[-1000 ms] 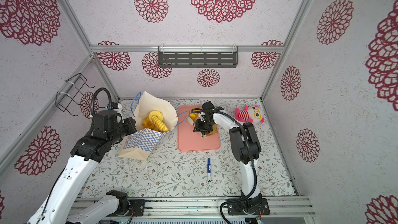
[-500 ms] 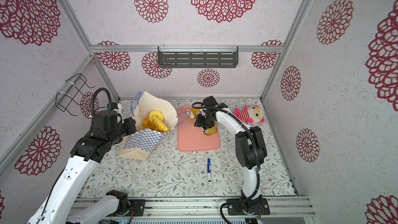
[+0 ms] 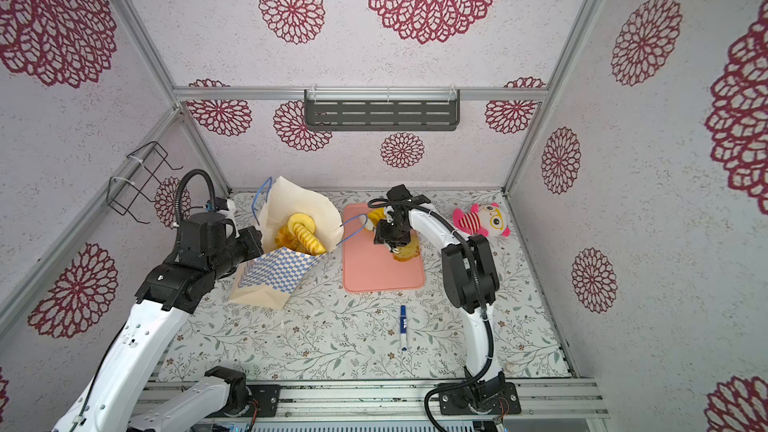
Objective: Place the fake bread into the paper bag
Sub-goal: 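Close the tongs on the yellow oval bun with the right gripper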
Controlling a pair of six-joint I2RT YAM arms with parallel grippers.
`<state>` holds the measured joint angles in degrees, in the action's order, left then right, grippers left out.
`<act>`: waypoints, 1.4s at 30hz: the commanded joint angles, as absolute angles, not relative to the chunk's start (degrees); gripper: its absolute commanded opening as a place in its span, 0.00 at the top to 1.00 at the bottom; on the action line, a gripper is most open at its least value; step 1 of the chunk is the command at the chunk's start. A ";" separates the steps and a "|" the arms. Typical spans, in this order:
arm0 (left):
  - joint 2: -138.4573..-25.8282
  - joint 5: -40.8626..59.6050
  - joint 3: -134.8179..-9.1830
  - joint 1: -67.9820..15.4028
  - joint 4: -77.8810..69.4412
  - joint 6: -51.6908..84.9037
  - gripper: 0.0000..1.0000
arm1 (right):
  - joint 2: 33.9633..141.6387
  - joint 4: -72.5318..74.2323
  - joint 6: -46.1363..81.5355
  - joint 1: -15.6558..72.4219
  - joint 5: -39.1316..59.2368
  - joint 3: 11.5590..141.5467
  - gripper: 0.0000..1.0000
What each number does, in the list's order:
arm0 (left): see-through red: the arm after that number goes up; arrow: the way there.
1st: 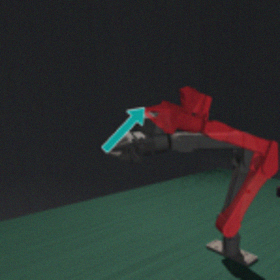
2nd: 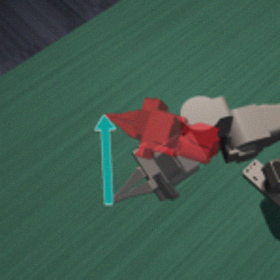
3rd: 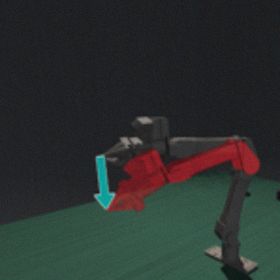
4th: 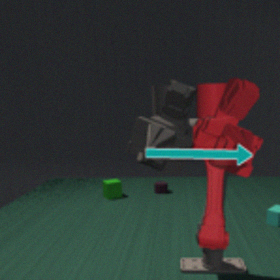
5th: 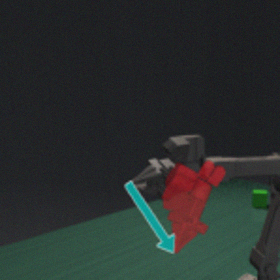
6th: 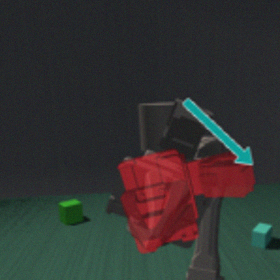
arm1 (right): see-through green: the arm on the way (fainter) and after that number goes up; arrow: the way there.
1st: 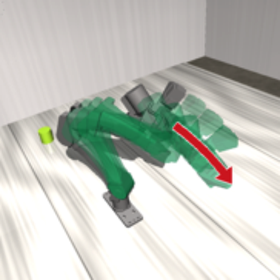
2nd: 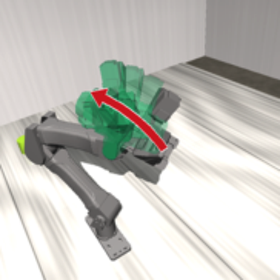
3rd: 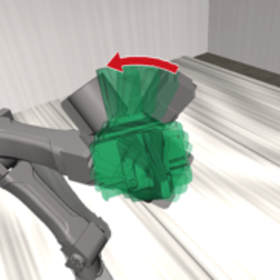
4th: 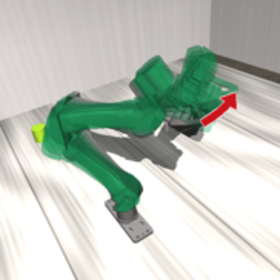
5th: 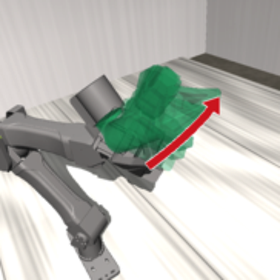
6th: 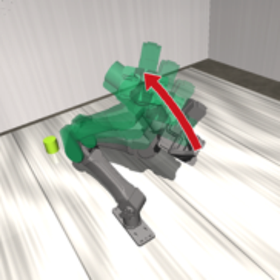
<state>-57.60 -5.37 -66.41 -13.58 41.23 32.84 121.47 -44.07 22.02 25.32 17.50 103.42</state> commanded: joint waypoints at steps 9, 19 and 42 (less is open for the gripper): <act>-57.17 -5.11 -65.29 -12.77 40.03 32.70 1.00 | 124.46 -49.20 19.90 25.29 14.16 111.56 0.42; -56.77 -5.01 -64.80 -12.78 39.92 32.89 1.00 | 127.94 -52.86 18.92 25.45 12.48 117.16 0.42; -55.84 -4.88 -63.81 -12.65 39.89 33.16 1.00 | 136.40 -59.55 17.58 28.21 3.56 130.61 0.57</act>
